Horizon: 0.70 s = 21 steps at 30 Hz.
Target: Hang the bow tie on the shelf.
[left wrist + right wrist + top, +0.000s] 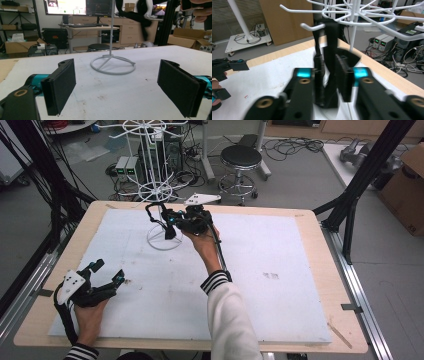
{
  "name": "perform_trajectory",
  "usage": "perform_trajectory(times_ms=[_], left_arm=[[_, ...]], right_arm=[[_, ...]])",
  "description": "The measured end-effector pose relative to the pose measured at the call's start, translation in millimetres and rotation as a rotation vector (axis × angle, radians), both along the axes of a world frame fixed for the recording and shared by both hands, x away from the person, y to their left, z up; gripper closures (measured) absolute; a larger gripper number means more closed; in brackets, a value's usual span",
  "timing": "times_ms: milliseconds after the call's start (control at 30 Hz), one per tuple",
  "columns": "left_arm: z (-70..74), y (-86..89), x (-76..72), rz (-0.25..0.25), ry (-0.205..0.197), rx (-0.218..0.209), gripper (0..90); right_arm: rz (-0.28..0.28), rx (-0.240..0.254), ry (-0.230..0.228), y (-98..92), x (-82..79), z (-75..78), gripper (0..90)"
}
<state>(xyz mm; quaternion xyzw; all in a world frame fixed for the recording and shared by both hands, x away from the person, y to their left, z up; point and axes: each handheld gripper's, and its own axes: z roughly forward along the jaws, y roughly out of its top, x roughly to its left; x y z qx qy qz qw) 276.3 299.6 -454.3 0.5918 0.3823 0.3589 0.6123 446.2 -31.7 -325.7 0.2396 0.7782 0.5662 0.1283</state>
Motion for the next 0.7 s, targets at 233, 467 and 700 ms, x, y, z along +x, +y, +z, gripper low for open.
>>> perform_trajectory(times_ms=[233, 467, 700], left_arm=[[-0.1, 0.1, -0.2, -0.002, -0.003, 0.0, 15.5], [-0.2, 1.1, -0.5, -0.004, -0.006, -0.008, 15.4], [0.1, 0.7, 0.3, -0.005, 0.0, -0.003, 15.4]], right_arm=[[-0.036, -0.113, 0.018, 5.2, -12.3, 0.1, 14.2], [-0.104, -0.086, -0.035, -31.5, -54.2, -3.6, 0.4], [-0.233, 0.009, -0.114, -109.2, -103.6, -23.7, 0.3]])
